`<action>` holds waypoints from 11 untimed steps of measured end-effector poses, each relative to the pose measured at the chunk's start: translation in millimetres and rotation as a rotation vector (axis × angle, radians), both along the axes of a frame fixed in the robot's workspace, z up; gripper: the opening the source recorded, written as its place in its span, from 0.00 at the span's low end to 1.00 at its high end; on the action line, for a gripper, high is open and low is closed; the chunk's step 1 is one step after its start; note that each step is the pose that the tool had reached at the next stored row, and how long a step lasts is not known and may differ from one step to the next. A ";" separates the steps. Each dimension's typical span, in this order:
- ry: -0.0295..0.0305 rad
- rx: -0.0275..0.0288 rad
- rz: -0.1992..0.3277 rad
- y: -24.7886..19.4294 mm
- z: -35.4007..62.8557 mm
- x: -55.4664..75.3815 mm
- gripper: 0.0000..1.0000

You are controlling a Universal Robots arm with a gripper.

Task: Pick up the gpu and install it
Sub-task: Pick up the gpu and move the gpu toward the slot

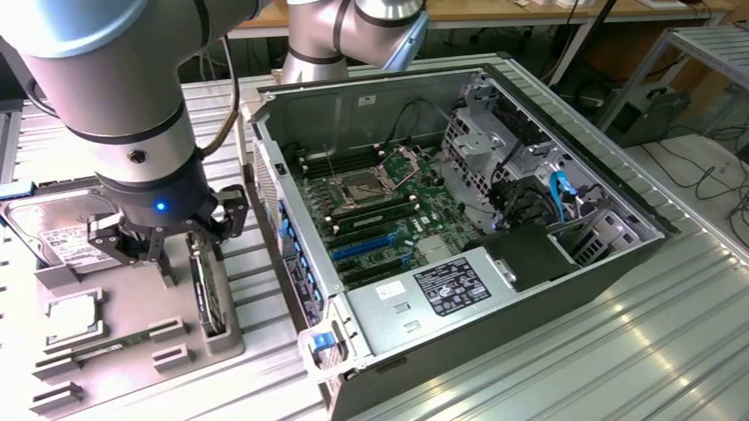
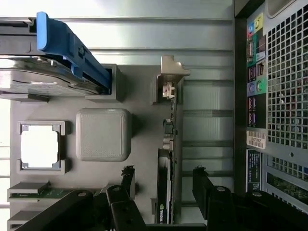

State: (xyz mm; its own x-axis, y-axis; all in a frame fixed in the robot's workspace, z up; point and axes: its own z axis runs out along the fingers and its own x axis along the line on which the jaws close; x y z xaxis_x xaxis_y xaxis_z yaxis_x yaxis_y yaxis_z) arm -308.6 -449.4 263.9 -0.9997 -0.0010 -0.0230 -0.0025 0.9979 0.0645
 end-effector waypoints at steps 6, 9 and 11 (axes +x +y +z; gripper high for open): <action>-0.0003 0.0045 0.000 -3.1 -9.6 0.0 0.60; 0.0000 0.0044 0.000 -3.7 -14.9 0.0 0.60; 0.0002 0.0043 0.000 -4.2 -16.8 0.0 0.60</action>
